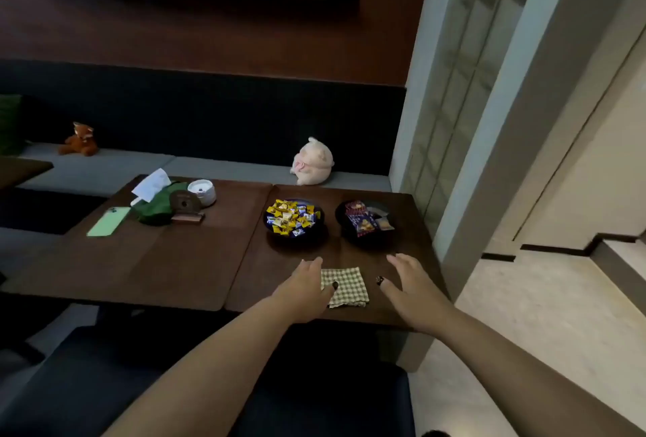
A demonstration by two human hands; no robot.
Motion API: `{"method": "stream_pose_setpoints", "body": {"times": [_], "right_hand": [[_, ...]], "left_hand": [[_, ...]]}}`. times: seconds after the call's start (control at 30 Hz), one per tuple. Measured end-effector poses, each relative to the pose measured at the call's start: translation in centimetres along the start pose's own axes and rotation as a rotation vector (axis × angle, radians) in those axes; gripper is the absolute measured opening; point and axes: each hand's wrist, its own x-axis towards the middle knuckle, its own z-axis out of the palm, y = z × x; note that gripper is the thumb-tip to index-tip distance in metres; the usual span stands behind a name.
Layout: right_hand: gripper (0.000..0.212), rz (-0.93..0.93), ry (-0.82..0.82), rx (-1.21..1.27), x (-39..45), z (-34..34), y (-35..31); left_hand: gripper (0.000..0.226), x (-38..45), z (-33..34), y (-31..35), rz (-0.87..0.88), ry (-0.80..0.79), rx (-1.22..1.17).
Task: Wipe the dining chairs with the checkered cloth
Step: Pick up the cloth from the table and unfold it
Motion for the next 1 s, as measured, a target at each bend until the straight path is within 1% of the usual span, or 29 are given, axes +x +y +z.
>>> {"method": "stream_pose_setpoints", "body": {"times": [0.17,0.23,0.33,0.43,0.57,0.63,0.73,0.8,0.9,1.0], "right_hand": [[0.062,0.075,-0.013,0.047,4.1,4.4,2.0],[0.061,0.099,-0.029,0.064,5.0,6.2,3.1],[0.059,0.140,-0.065,0.092,5.9,8.3,4.4],[0.061,0.202,-0.086,0.114,6.3,9.7,5.5],[0.064,0.263,-0.121,0.164,5.8,10.6,6.5],[0.065,0.260,-0.141,0.131,5.3,10.7,7.1],[0.065,0.258,-0.156,0.074,4.5,10.2,7.9],[0.064,0.262,-0.162,0.057,4.1,9.7,8.1],[0.063,0.266,-0.144,0.057,3.6,8.9,7.7],[0.060,0.253,-0.119,0.112,3.0,8.1,6.2]], "left_hand": [[0.067,6.6,3.5,-3.5,-0.023,-0.136,0.002],[0.059,8.4,5.5,-4.4,-0.005,-0.149,0.003],[0.053,11.0,7.6,-5.5,0.008,-0.184,0.016],[0.055,13.1,9.1,-6.0,0.020,-0.176,0.023],[0.061,15.3,11.0,-7.2,-0.018,-0.169,0.020],[0.054,15.3,12.0,-7.8,0.000,-0.094,0.038],[0.030,14.4,12.9,-8.2,0.060,0.118,0.064],[0.023,13.7,12.8,-8.3,0.026,0.188,-0.005],[0.020,12.0,12.0,-7.5,-0.078,0.253,-0.252],[0.013,8.8,10.1,-5.6,-0.140,0.394,-0.633]]}}
